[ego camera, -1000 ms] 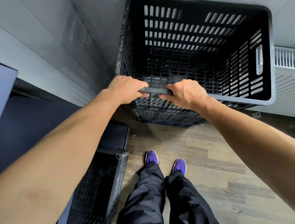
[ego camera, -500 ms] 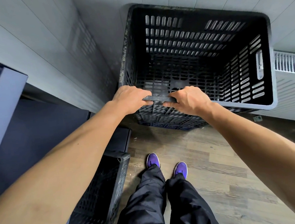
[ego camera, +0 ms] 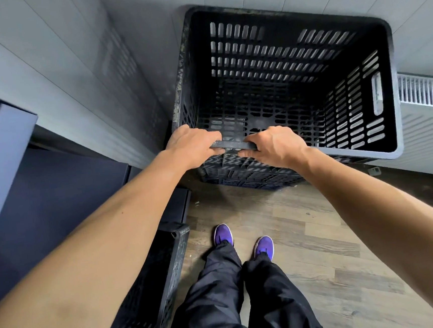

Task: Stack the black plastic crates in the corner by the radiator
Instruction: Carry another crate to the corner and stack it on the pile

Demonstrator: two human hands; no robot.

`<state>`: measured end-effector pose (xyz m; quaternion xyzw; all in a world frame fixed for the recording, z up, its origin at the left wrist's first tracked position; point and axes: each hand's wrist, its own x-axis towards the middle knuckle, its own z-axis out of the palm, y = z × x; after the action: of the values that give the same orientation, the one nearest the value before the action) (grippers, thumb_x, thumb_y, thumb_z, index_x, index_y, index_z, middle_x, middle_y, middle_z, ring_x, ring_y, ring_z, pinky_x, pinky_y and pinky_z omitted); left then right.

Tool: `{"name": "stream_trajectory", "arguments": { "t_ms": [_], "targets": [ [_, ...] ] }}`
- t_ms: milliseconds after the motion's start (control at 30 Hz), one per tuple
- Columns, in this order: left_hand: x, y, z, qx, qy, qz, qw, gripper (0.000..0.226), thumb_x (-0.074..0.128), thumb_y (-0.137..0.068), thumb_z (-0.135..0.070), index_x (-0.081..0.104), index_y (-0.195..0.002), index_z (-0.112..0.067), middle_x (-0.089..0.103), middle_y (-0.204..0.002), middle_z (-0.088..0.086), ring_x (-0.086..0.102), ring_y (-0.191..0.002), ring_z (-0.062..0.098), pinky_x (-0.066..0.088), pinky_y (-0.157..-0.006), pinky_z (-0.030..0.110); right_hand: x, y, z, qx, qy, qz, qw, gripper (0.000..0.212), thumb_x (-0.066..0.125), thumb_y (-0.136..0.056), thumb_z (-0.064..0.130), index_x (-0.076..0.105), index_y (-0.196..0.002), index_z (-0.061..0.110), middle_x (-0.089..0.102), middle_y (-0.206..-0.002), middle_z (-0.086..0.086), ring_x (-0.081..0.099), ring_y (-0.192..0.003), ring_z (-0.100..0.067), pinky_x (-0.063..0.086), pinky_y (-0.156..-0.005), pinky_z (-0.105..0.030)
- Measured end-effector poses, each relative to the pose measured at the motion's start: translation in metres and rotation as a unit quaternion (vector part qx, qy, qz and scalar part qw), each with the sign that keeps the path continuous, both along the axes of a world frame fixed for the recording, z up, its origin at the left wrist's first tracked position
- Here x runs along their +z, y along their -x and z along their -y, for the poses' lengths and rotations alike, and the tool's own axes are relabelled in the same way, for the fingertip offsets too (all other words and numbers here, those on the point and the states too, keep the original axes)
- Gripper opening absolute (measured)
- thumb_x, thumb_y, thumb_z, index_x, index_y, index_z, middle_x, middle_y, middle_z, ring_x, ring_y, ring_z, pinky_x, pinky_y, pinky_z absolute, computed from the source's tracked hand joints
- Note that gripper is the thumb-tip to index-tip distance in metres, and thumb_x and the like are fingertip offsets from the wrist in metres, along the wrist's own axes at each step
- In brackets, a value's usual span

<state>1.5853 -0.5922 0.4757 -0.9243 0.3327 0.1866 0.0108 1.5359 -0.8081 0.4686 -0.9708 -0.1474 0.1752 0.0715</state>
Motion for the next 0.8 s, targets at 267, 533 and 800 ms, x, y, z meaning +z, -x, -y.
{"name": "stream_trajectory", "arguments": {
  "t_ms": [267, 533, 800],
  "targets": [
    [-0.010, 0.016, 0.022, 0.019, 0.018, -0.010, 1.000, 0.058, 0.032, -0.094, -0.065, 0.038, -0.143, -0.032, 0.050, -0.135, 0.003, 0.044, -0.123, 0.027, 0.026, -0.102, 0.046, 0.009, 0.024, 0.048, -0.057, 0.023, -0.063, 0.996, 0.032, 0.054, -0.089, 0.058, 0.061, -0.097, 0.028, 0.061, -0.069, 0.007, 0.060, -0.064, -0.019, 0.048, -0.058, -0.032],
    [-0.009, 0.036, 0.088, -0.026, 0.091, -0.035, 0.995, 0.052, 0.026, -0.098, -0.061, 0.052, -0.131, -0.030, 0.064, -0.108, -0.002, 0.060, -0.101, 0.022, 0.039, -0.087, 0.043, 0.021, 0.062, 0.148, -0.116, 0.037, -0.118, 0.986, 0.032, 0.059, -0.088, 0.054, 0.065, -0.102, 0.026, 0.066, -0.075, 0.003, 0.063, -0.069, -0.020, 0.049, -0.062, -0.032],
    [-0.007, 0.043, 0.145, -0.042, 0.070, -0.007, 0.997, 0.039, 0.039, -0.094, -0.063, 0.064, -0.104, -0.035, 0.060, -0.065, -0.009, 0.052, -0.057, 0.011, 0.036, -0.054, 0.029, 0.018, 0.076, 0.174, -0.131, 0.086, -0.067, 0.985, 0.032, 0.060, -0.090, 0.050, 0.067, -0.104, 0.021, 0.071, -0.092, -0.011, 0.066, -0.089, -0.032, 0.050, -0.073, -0.036]
  ]
}}
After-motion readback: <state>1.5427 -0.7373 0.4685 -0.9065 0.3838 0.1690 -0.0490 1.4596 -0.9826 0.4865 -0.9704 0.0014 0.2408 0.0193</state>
